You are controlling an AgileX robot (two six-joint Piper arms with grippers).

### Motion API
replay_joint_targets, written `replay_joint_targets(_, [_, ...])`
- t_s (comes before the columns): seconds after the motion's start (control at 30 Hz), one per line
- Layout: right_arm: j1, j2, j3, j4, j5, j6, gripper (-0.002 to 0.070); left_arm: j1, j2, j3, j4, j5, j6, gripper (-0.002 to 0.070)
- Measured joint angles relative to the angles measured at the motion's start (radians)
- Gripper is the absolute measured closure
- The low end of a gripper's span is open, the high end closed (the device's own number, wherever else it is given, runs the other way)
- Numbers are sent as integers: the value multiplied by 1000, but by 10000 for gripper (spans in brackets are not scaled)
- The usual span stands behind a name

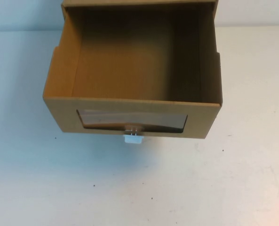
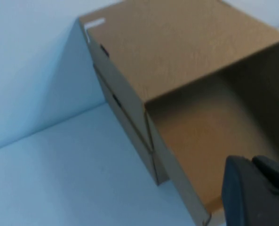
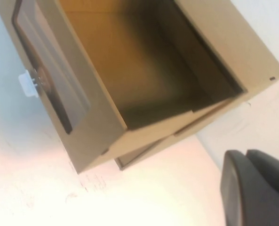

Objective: Open the shoe box
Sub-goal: 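Pull the top drawer of the cardboard box fully open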

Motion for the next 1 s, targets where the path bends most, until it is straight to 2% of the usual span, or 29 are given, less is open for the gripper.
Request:
replay_joint_targets(0.13, [0,-89,43,2,28,6,689,0,-197,292,70,-63,-8,680])
replay_joint_targets(0.27, [0,-151,74,18,80,50,689,0,-399,576,135,-199,-65,680])
replay_joint_targets(0.47, [0,-198,87,76,144,66,689,0,-610,996,103,-495,-174,680])
replay_joint_targets(0.57, [0,-233,134,84,128,68,689,0,-652,1151,64,-585,-191,680])
replay_joint_targets(0.73, [0,-349,294,88,13,121,689,0,-656,1303,38,-696,-196,680])
replay_joint_targets(0.87, [0,-433,413,73,-11,231,689,0,-656,1336,33,-752,-198,680])
replay_joint_targets(1.0, [0,-472,472,65,-11,267,689,0,-656,1338,31,-776,-198,680])
